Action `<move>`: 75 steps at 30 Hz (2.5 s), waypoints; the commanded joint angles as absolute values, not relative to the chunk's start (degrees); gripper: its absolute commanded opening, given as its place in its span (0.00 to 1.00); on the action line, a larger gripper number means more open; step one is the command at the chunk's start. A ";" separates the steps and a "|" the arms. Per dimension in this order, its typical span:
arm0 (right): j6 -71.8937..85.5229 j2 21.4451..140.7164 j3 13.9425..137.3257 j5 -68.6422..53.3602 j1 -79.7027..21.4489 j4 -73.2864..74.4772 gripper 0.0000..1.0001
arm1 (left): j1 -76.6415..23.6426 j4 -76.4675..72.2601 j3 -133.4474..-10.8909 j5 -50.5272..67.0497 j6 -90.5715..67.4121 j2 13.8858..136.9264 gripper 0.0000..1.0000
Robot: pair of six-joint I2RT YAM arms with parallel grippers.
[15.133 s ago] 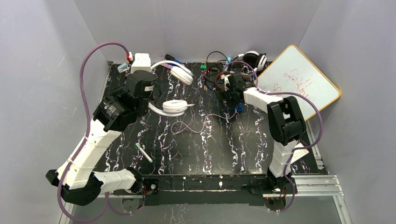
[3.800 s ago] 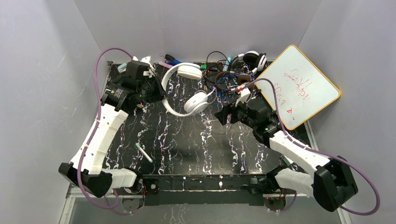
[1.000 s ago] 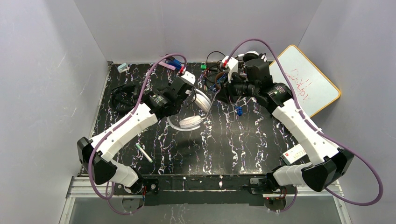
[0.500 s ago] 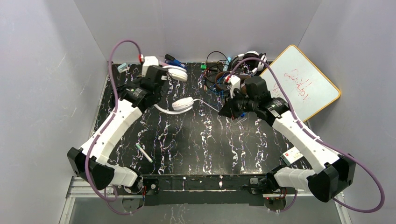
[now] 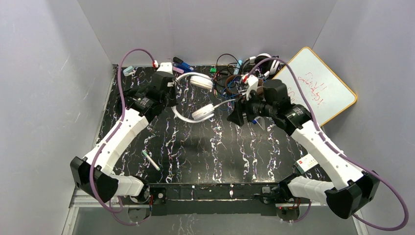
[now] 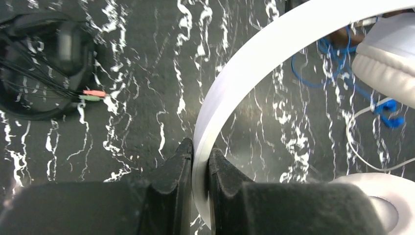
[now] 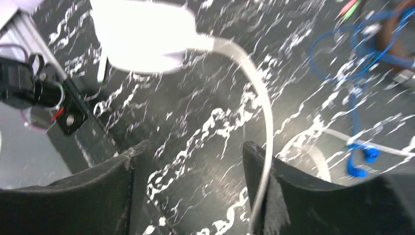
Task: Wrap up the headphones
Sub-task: Wrap the headphones cable around the headphones.
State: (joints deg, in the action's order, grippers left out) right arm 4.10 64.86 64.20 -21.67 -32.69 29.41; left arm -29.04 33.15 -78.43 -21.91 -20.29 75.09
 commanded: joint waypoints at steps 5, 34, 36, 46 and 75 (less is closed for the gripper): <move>1.03 66.62 73.72 -20.87 -32.53 16.96 0.93 | -29.34 29.94 -74.06 -10.50 -12.95 70.63 0.00; 4.23 72.25 68.99 -42.45 -32.54 2.69 0.51 | -32.96 32.01 -78.20 0.79 -11.27 73.15 0.00; 6.06 72.31 67.80 -43.91 -32.54 1.97 0.51 | -32.96 31.93 -78.50 -0.98 -11.63 73.52 0.00; 10.92 72.54 63.41 -46.21 -32.61 -2.57 0.49 | -33.04 32.07 -79.19 -1.32 -12.00 74.07 0.00; 12.90 68.90 64.43 -16.96 -38.75 3.16 0.99 | -34.97 33.49 -78.90 -12.51 -15.20 75.77 0.00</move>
State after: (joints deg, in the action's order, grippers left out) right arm 10.66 69.32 63.83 -25.50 -36.62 3.36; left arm -34.63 34.37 -76.88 -10.17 -12.38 76.44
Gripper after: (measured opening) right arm 0.984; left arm 0.099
